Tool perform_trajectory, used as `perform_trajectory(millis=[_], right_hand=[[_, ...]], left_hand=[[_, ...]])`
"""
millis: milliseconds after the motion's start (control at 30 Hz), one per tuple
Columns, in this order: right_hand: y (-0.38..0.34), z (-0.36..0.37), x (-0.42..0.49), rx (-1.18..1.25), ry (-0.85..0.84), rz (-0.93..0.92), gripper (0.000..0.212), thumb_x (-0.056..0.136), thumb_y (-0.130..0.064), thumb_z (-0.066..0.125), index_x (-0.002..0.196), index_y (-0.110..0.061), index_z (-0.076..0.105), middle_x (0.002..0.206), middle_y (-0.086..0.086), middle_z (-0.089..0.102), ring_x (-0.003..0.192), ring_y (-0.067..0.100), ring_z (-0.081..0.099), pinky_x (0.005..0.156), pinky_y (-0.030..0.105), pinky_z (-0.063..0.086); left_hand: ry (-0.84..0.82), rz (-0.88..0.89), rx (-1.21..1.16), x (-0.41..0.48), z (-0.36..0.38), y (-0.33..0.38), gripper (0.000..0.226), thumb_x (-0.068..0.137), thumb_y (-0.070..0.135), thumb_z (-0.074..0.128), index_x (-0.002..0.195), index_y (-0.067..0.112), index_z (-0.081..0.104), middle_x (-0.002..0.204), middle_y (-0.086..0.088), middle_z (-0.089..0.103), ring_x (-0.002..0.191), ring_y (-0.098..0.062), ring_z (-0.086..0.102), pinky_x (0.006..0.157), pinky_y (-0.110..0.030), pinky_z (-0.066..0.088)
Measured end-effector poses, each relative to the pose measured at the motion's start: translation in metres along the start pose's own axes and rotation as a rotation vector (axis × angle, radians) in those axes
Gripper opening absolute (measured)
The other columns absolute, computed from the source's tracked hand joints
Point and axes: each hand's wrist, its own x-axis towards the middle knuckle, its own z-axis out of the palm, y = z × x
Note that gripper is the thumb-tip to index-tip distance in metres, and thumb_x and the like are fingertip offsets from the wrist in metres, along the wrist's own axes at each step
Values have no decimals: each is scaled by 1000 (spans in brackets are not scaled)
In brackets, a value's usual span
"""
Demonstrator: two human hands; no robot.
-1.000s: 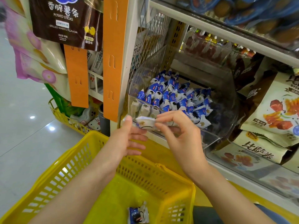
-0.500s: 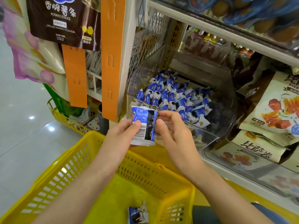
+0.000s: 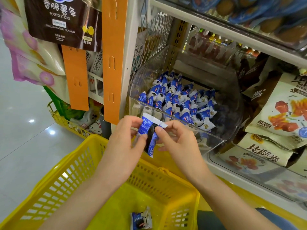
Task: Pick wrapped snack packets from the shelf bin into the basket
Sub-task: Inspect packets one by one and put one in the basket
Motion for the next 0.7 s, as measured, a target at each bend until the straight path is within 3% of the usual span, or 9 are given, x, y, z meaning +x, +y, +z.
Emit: perform_trajectory(millis=[133,200,267,333,467,600,700], right_hand=[[3,2,-3,-134,14,-79,15,85,-26,63,74,-32,56,71,-3,68,65,16,65,55,32,56],[5,2,-3,-211,23,-118,14,85,-29,62,74,-32,55,70,-3,67,65,17,63,58,40,54],[6,0,-4,-289,24,-180,13,86,-33,61,75,-30,53,68,-7,64,63,11,61,58,35,53],[6,0,-4,-383,35,-253,17,86,-35,60,73,-29,51,66,-12,59,63,4,58,54,21,47],[8,5,-6,-489,68,-338,17,87,-35,59,74,-29,50,70,-13,57,71,2,55,60,21,43],[10,8,-3,-317,-6,-214,8,86,-39,58,88,-32,53,86,-17,61,82,-5,58,70,19,49],[13,13,-3,-126,-152,-32,18,82,-44,59,97,-41,49,99,-25,59,88,-3,61,77,32,56]], left_hand=[[-19,-24,13,-2,0,-1,29,78,41,60,104,36,50,99,20,56,91,10,53,70,-12,47],[-30,-8,26,-3,-1,0,25,80,40,59,103,35,51,98,21,57,91,11,53,69,-11,48],[-44,3,15,-3,-2,1,14,88,29,56,102,34,54,96,18,60,87,10,56,66,-7,46],[-38,20,53,-4,-1,1,14,93,22,49,102,31,56,90,16,62,83,9,57,62,-5,44],[9,66,191,-6,2,-1,19,96,19,41,104,22,58,80,13,60,81,8,54,61,-6,40],[82,56,197,-2,2,-2,19,96,15,43,101,19,61,67,20,52,71,15,53,54,-4,37],[142,35,174,2,0,-2,18,94,10,46,94,19,62,63,21,50,66,16,53,54,-4,38]])
